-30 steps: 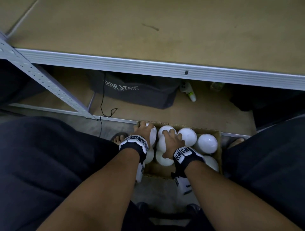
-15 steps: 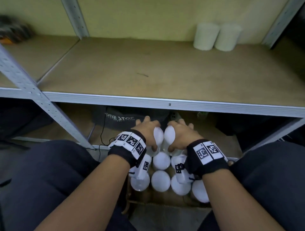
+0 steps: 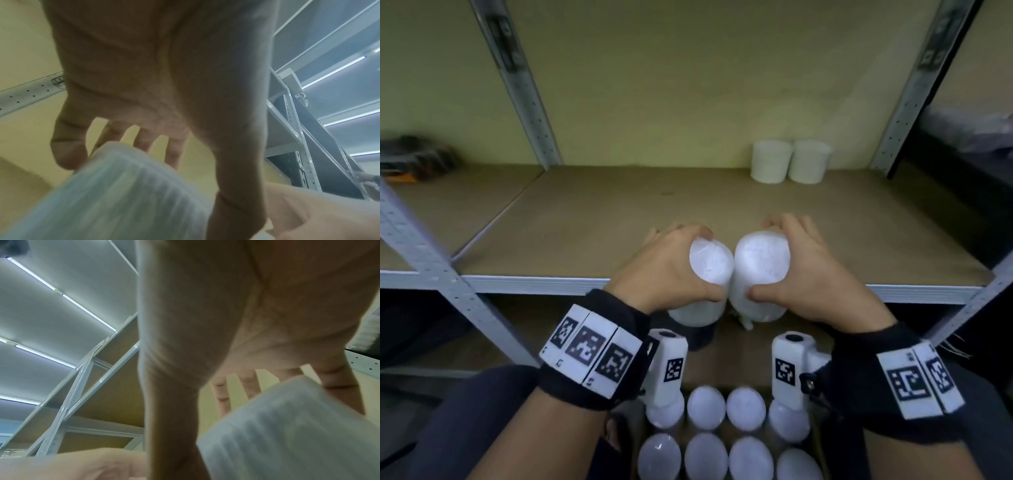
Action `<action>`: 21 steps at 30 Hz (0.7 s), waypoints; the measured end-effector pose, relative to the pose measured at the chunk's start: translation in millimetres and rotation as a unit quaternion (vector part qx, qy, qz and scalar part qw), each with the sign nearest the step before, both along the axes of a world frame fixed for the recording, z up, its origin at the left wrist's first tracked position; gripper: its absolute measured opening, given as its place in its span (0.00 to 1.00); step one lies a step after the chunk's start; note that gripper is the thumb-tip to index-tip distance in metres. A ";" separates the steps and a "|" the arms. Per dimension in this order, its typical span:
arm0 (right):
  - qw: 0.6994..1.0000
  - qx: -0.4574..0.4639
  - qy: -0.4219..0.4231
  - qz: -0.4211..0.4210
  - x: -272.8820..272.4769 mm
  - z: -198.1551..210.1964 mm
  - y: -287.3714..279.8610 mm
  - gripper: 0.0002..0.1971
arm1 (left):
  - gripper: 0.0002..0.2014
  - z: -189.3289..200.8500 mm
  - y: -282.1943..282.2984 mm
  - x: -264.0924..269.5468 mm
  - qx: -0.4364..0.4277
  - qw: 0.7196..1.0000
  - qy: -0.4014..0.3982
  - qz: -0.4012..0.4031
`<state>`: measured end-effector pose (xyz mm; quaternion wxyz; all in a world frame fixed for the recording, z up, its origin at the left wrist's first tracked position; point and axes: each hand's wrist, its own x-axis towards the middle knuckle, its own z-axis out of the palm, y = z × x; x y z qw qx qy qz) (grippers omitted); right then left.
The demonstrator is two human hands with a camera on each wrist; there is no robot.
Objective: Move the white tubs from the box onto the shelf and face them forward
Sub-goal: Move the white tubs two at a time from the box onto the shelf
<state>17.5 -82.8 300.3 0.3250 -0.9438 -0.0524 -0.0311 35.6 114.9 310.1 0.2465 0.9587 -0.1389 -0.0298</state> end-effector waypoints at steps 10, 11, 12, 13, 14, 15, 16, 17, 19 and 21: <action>0.996 0.035 -0.057 -0.057 44.5 -20.3 4.6 0.28 | 0.25 -9.7 -13.7 36.2 -0.058 0.995 -0.024 0.072; 0.997 0.030 -0.052 -0.058 48.1 -23.1 4.7 0.29 | 0.24 -12.4 -13.6 38.7 -0.073 0.994 -0.024 0.081; 0.997 0.027 -0.049 -0.058 50.5 -25.5 4.7 0.29 | 0.24 -14.6 -13.1 40.7 -0.082 0.993 -0.024 0.085; 0.997 0.025 -0.047 -0.058 51.8 -26.4 4.7 0.29 | 0.24 -14.9 -12.9 41.7 -0.081 0.993 -0.021 0.085; 0.997 0.021 -0.047 -0.057 52.6 -27.4 4.9 0.29 | 0.24 -15.4 -12.7 42.6 -0.074 0.994 -0.016 0.082; 0.997 0.018 -0.047 -0.056 53.2 -27.9 4.7 0.29 | 0.24 -15.4 -12.4 43.5 -0.066 0.995 -0.011 0.079; 0.997 0.015 -0.046 -0.055 53.1 -28.1 4.3 0.30 | 0.24 -14.8 -12.3 44.2 -0.060 0.995 -0.011 0.076; 0.998 0.012 -0.043 -0.054 52.4 -27.8 4.0 0.30 | 0.24 -13.7 -12.1 44.2 -0.057 0.996 -0.014 0.073; 0.998 -0.005 -0.033 -0.048 49.4 -25.9 3.8 0.31 | 0.24 -12.6 -11.5 43.8 -0.049 0.996 -0.018 0.065; 0.998 -0.035 -0.027 -0.043 43.7 -23.5 3.3 0.35 | 0.24 -12.2 -9.9 40.9 -0.037 0.998 -0.025 0.054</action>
